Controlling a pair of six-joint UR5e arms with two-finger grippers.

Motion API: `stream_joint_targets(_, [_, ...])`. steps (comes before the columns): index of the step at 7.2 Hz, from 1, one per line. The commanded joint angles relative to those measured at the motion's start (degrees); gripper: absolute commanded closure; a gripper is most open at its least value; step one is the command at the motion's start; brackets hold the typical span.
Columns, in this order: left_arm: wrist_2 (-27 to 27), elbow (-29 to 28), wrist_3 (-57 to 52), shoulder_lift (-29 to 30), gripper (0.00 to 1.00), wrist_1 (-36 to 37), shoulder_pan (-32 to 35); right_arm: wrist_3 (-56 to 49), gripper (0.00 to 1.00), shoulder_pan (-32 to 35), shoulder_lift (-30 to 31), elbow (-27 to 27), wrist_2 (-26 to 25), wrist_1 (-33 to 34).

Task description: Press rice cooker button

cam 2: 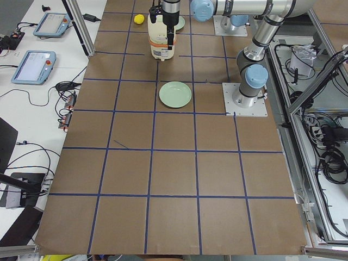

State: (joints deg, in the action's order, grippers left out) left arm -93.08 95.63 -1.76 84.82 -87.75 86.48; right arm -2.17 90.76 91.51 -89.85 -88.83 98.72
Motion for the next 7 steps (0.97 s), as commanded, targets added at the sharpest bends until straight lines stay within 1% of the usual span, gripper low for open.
stream_joint_targets(1, [0.0, 0.0, 0.0, 0.0, 0.00, 0.0, 0.0, 0.2, 0.01, -0.4, 0.0, -3.0, 0.3, 0.3])
stream_joint_targets(3, [0.0, 0.0, 0.0, 0.0, 0.00, 0.0, 0.0, 0.1, 0.01, -0.4, 0.1, -3.0, 0.2, -0.2])
stream_joint_targets(4, [0.0, 0.0, 0.0, 0.0, 0.00, 0.0, 0.0, 0.1, 0.01, -0.4, 0.2, -2.7, 0.3, -3.0])
stream_joint_targets(5, [0.0, 0.0, 0.0, 0.0, 0.00, -0.1, 0.0, 0.1, 0.01, -0.4, 0.2, -2.2, 0.2, -4.1])
stream_joint_targets(7, [0.0, 0.0, 0.0, 0.0, 0.00, 0.0, 0.0, 0.1, 0.01, -0.4, 0.2, -2.1, 0.1, -4.1])
